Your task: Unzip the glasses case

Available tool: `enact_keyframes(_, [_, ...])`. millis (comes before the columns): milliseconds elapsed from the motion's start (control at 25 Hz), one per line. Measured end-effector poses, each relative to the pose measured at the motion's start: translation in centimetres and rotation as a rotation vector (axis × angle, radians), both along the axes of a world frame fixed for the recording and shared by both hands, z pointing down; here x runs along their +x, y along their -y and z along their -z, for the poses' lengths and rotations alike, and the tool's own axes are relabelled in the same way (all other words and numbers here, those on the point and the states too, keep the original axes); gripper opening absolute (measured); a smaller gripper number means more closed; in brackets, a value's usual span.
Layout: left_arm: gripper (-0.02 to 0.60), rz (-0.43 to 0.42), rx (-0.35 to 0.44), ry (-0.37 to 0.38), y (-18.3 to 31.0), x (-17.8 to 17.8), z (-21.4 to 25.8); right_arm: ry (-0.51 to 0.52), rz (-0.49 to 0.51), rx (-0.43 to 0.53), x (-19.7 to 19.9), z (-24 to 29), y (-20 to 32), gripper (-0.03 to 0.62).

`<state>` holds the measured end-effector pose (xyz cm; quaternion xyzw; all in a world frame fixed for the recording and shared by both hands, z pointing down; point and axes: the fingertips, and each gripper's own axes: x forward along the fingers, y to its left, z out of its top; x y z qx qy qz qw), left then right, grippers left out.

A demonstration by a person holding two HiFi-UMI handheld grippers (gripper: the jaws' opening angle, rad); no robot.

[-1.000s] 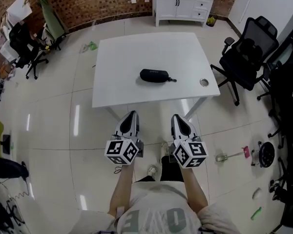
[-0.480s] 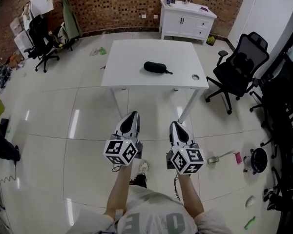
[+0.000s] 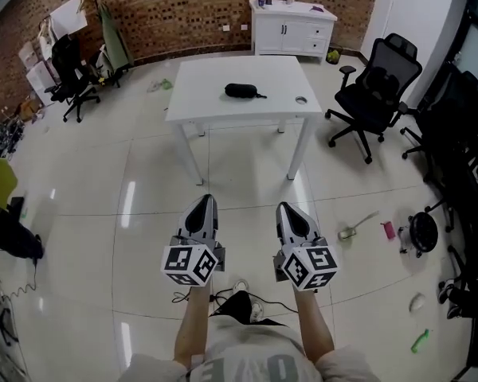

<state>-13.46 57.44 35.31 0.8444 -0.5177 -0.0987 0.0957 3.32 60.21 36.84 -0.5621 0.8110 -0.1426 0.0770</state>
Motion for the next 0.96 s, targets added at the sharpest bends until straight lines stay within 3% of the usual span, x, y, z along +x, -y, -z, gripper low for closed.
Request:
enact_keyframes(200, [0.000, -0.030, 0.004, 0.035, -2.7, -0.2, -0.2, -0.058, 0.008, 0.028, -2.8, 0.5, -3.9, 0.000])
enact_keyframes(360, [0.000, -0.041, 0.015, 0.012, -3.6, -0.7, 0.2, -0.080, 0.038, 0.022, -4.7, 0.2, -5.5, 0.000])
enact_keyframes(600, [0.000, -0.055, 0.018, 0.013, -3.4, -1.4, 0.6, -0.067, 0.023, 0.009, -5.3, 0.2, -5.4, 0.000])
enact_keyframes(800, [0.000, -0.070, 0.011, -0.020, -2.8, -1.7, 0.6, -0.160, 0.018, 0.035, -6.2, 1.0, -4.7, 0.000])
enact_keyframes(960, [0.000, -0.073, 0.004, 0.002, -2.8, -1.3, 0.3, -0.190, 0.029, 0.042, -6.7, 1.2, -4.6, 0.000])
